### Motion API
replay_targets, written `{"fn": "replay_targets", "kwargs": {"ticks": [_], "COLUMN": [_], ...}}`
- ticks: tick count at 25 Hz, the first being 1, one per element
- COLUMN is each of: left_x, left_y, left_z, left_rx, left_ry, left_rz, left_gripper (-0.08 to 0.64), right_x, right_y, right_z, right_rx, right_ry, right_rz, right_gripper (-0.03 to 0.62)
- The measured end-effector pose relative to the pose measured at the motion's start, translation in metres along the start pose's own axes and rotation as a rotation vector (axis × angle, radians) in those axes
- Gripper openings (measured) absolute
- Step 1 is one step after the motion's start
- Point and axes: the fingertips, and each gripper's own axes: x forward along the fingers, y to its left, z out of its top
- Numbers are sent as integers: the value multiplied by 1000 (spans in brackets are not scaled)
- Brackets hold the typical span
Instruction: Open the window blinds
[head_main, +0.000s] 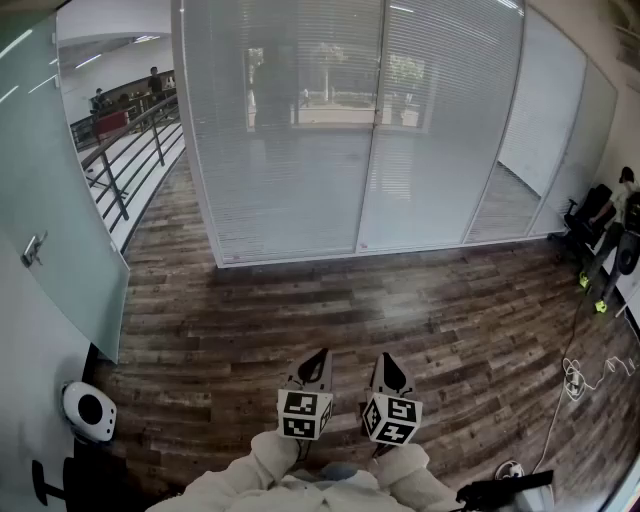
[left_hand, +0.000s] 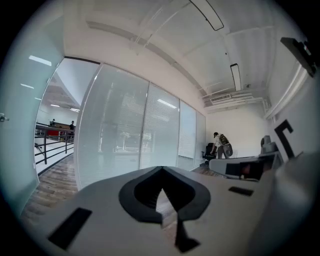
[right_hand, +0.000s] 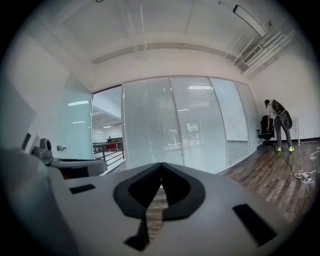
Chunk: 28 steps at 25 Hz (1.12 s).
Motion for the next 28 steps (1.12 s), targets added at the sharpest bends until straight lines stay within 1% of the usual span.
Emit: {"fn": "replay_targets", "kwargs": {"ticks": [7, 10, 13, 19, 28], "left_x": [49, 78, 112, 199, 342], "left_y": [14, 25, 38, 60, 61], "left_z": [1, 5, 8, 27, 55], "left_rx": [10, 10, 7, 6, 19], "left_ry": [11, 3, 9, 22, 10], "left_rz": [-5, 11, 32, 56, 14], "left_gripper": [0, 0, 0, 0, 0], "right_x": [52, 84, 124, 207, 323], "right_y": [-17, -29, -40, -65, -146], "right_z": [7, 9, 16, 43, 72], "right_rx": [4, 7, 15, 3, 9], "right_ry": [0, -3, -4, -11, -8], "right_rz": [0, -4, 11, 47, 11], "right_gripper": [14, 14, 14, 14, 14]}}
